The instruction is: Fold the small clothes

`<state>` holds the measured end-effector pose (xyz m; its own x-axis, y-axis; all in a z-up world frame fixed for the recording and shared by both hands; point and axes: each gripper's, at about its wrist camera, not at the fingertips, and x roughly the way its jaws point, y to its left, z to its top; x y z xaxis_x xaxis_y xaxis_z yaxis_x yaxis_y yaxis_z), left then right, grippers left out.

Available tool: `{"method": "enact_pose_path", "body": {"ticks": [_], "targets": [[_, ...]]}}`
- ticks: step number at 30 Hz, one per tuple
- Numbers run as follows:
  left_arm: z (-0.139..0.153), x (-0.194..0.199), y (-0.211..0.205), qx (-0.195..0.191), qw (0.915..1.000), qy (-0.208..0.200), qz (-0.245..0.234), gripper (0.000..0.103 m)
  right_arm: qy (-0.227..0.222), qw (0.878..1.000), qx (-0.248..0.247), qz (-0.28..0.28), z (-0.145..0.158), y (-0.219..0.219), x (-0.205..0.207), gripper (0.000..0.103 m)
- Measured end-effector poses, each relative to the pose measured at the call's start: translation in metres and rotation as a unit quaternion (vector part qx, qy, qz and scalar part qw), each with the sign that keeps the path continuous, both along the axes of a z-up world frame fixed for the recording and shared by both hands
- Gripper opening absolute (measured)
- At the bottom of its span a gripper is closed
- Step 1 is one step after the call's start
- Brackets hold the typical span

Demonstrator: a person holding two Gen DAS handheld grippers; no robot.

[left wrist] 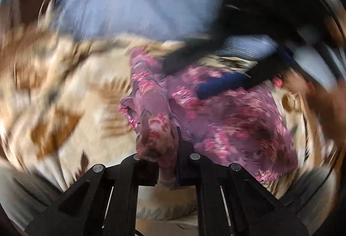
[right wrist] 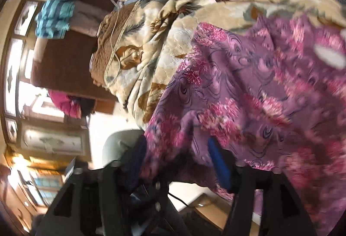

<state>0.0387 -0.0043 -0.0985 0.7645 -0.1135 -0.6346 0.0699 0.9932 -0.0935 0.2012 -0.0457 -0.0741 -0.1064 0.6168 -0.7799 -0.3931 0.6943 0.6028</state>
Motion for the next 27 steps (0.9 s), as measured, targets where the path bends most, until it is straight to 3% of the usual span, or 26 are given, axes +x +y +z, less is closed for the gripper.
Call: {"method": "enact_pose_path", "body": {"ticks": [5,10,13,14,15,16,19,21,23,25,27], "targets": [[0.007,-0.005,-0.050,0.056,0.9965,-0.025,-0.056,0.008,-0.035,0.996,-0.079,0.028,0.021,0.001,0.011,0.070],[0.004,-0.011,-0.066,0.081,0.9926,-0.043,-0.079,0.008,-0.054,0.980,-0.189,0.042,0.008,0.000,0.020,0.069],[0.003,-0.016,-0.078,0.093,0.9899,-0.046,-0.097,0.008,-0.085,0.970,-0.224,0.043,0.001,-0.005,0.025,0.064],[0.005,-0.016,-0.081,0.097,0.9888,-0.046,-0.104,0.008,-0.090,0.968,-0.232,0.037,-0.003,-0.008,0.028,0.045],[0.005,-0.015,-0.084,0.098,0.9881,-0.045,-0.110,0.008,-0.075,0.969,-0.234,0.029,-0.007,-0.015,0.032,0.014],[0.009,-0.014,-0.086,0.099,0.9872,-0.044,-0.116,0.008,-0.069,0.970,-0.234,0.025,-0.009,-0.020,0.034,0.013],[0.031,-0.014,-0.089,0.087,0.9851,-0.063,-0.134,0.008,-0.104,0.978,-0.179,-0.009,0.020,-0.053,0.032,0.011],[0.053,-0.017,-0.100,0.068,0.9786,-0.084,-0.175,0.008,-0.128,0.982,-0.135,-0.038,0.041,-0.089,0.026,0.010],[0.059,-0.017,-0.120,0.073,0.9702,-0.079,-0.217,0.008,-0.144,0.982,-0.102,-0.062,0.049,-0.129,0.017,0.009],[0.054,-0.017,-0.152,0.084,0.9594,-0.070,-0.260,0.008,-0.134,0.984,-0.053,-0.107,0.038,-0.185,0.012,0.007],[0.038,-0.014,-0.180,0.086,0.9505,-0.050,-0.294,0.009,-0.096,0.980,0.001,-0.176,0.004,-0.246,0.007,0.007]]}}
